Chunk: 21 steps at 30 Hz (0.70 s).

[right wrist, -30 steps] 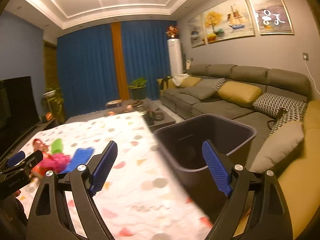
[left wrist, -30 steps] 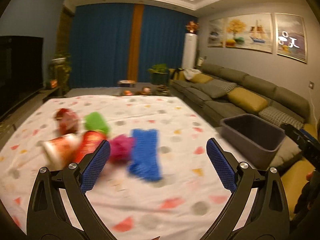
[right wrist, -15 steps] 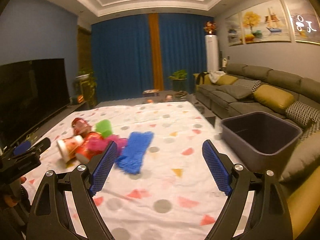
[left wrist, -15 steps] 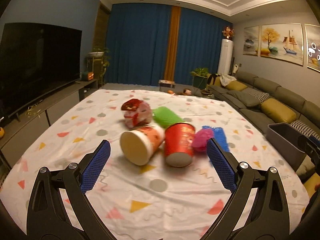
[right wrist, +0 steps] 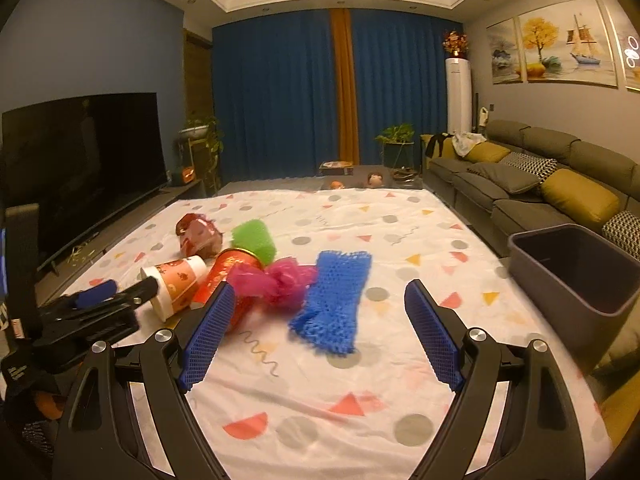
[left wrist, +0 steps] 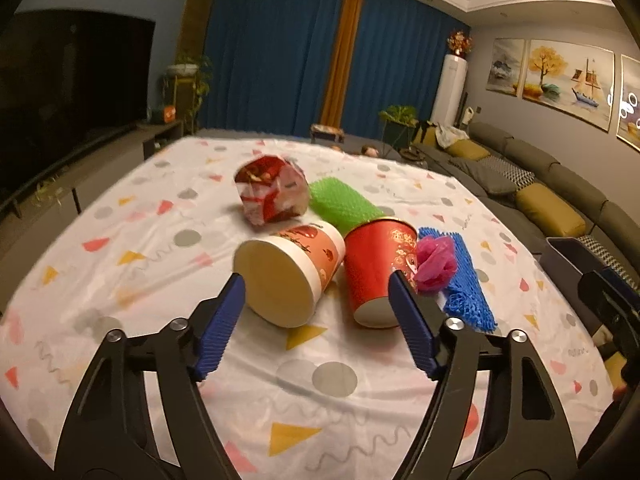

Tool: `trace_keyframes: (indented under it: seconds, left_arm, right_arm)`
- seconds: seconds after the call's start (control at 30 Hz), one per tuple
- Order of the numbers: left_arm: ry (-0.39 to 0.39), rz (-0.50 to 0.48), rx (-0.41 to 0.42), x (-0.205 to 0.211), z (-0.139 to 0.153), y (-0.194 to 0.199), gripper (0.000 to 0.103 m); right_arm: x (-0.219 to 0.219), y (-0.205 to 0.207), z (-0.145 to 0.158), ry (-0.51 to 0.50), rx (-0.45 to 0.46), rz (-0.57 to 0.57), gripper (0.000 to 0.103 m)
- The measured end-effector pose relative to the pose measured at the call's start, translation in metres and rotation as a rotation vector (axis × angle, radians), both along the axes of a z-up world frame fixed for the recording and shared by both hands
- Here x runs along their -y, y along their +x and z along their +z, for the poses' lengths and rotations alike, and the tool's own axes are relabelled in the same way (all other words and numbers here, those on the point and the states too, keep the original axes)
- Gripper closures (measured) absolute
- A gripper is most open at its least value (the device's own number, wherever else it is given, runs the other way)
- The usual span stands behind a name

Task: Collect trash
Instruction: 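Grasp the white-and-orange paper cup with the left gripper while the right grasps the pink bag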

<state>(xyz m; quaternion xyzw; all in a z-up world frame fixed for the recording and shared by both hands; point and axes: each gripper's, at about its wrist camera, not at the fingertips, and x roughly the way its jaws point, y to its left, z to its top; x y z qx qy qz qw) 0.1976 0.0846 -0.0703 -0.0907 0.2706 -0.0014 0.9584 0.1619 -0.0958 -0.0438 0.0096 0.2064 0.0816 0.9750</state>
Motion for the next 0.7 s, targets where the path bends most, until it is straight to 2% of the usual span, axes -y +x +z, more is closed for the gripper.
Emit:
trace_keyframes:
  seconds: [0.17, 0.27, 0.37, 0.43, 0.53, 0.7]
  left_arm:
    - [-0.065, -0.012, -0.060, -0.010, -0.012, 0.021, 0.046]
    - [-0.094, -0.019, -0.070, -0.014, -0.015, 0.029, 0.058]
    - [-0.118, -0.036, -0.079, -0.016, -0.017, 0.037, 0.074]
    - [-0.135, -0.051, -0.086, -0.018, -0.018, 0.041, 0.090]
    - [-0.161, -0.081, -0.089, -0.018, -0.020, 0.044, 0.101]
    - [-0.183, -0.114, -0.056, -0.019, -0.019, 0.041, 0.102]
  right_arm:
    - [-0.012, 0.015, -0.003, -0.006, -0.017, 0.015, 0.019]
    - [-0.019, 0.024, -0.004, -0.011, -0.029, 0.023, 0.019]
    - [-0.030, 0.036, -0.006, -0.018, -0.043, 0.036, 0.019]
    - [-0.039, 0.045, -0.009, -0.022, -0.057, 0.047, 0.020]
    - [-0.048, 0.057, -0.015, -0.023, -0.084, 0.056, 0.025]
    - [-0.064, 0.077, -0.027, -0.017, -0.135, 0.067, 0.037]
